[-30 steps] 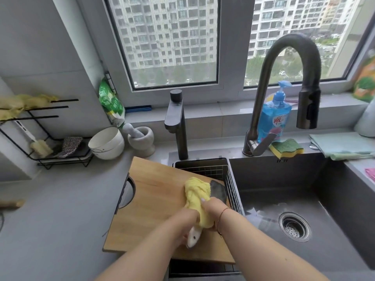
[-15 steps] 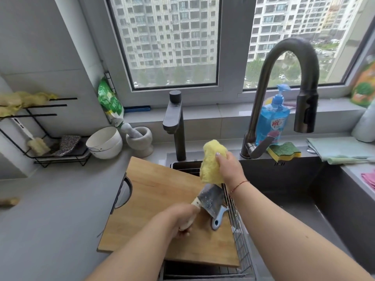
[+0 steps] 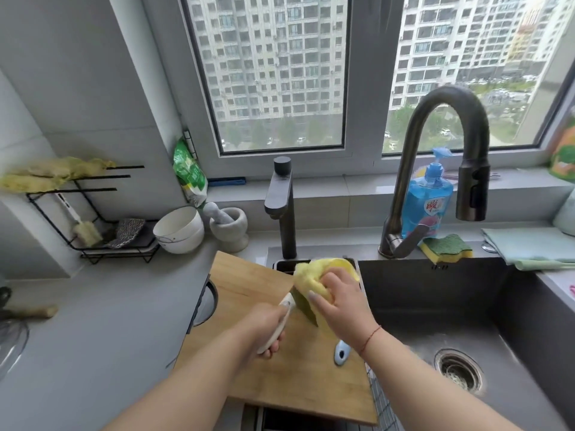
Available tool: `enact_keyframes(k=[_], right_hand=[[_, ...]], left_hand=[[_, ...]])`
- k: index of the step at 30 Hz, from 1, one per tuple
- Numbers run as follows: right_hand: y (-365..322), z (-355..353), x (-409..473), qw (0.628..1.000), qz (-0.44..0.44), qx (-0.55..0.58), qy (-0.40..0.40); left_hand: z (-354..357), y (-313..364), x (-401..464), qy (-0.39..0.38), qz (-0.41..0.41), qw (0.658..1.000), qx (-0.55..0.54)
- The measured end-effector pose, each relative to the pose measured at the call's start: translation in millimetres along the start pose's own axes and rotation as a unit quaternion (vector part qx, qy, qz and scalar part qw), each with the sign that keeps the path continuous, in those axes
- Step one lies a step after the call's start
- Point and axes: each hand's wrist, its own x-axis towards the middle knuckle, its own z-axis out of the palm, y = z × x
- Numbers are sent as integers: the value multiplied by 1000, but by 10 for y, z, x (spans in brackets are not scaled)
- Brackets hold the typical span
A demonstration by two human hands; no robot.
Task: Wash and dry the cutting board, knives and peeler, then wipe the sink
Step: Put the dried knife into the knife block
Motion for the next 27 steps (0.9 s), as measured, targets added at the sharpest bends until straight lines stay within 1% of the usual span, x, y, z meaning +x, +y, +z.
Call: enact_keyframes(k=[2,5,10,13,15,18,20,21,22,23,25,26,27], right_hand=[[-75,246,-92,997,-6,40,-66],[-148,458,-93,994,-37,66,-84],[-284,366,1,994,-13,-37,-104],[-428,366,42,994,-2,-37,-101],[-514,409,23,997,11,-12,-71],[-569,460,-81,999,9,16,41],[-522,495,-162,993,5,7,117],[-470,508,-192,990,15,-5,142],[-398,526,-203,986,43,-6,158],[-323,510,-212,981,100,11,163],[-170,423,-201,958,227,91,151],[-102,353,-191,944,262,132,150],[-69,269,-173,936,272,158,161]], left_hand=[[-104,-10,-110,0,25,1000,-6],[-194,-61,-286,8,64,998,-3],[-276,-159,-500,16,112,994,-7],[-300,-195,-532,47,136,990,5],[-290,-206,-540,59,142,988,-2],[-230,-221,-602,47,143,988,-27],[-180,-251,-649,32,144,989,-22],[-158,-267,-659,26,147,989,-17],[-149,-283,-657,25,147,989,-14],[-147,-290,-657,26,146,989,-12],[-176,-287,-648,33,139,990,-11],[-196,-283,-643,37,135,990,-11],[-211,-279,-645,40,132,990,-10]])
